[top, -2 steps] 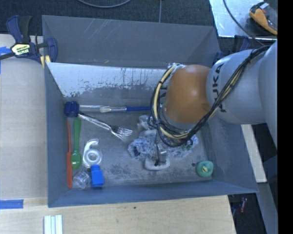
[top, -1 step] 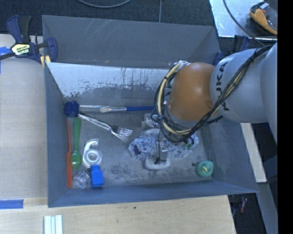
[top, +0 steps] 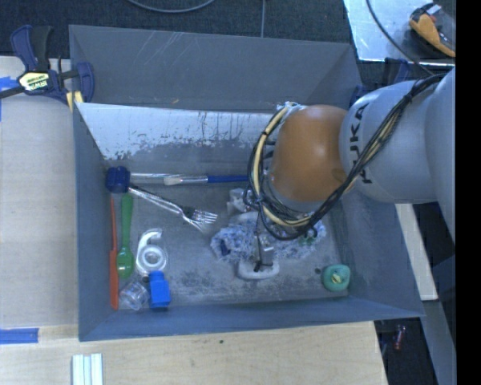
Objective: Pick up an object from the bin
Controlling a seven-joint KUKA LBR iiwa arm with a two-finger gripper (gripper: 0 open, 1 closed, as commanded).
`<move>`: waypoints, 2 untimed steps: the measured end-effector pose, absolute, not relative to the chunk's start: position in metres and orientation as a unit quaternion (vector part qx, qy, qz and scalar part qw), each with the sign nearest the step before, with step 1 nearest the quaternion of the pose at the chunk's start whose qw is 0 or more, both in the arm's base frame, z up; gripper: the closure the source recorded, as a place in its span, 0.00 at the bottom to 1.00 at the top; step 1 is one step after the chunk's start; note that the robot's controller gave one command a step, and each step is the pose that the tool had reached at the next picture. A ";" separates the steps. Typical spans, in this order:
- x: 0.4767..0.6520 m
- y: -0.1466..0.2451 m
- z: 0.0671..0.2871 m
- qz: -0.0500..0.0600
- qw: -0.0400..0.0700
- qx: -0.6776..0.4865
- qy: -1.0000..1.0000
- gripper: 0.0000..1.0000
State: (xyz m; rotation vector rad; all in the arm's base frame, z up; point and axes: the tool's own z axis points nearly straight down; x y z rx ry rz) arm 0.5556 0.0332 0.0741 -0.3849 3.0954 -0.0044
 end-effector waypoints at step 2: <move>0.561 0.024 0.076 0.002 0.013 -0.069 0.998 1.00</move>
Offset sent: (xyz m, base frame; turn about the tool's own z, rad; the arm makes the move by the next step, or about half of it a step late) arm 0.0000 0.0000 0.0000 0.0000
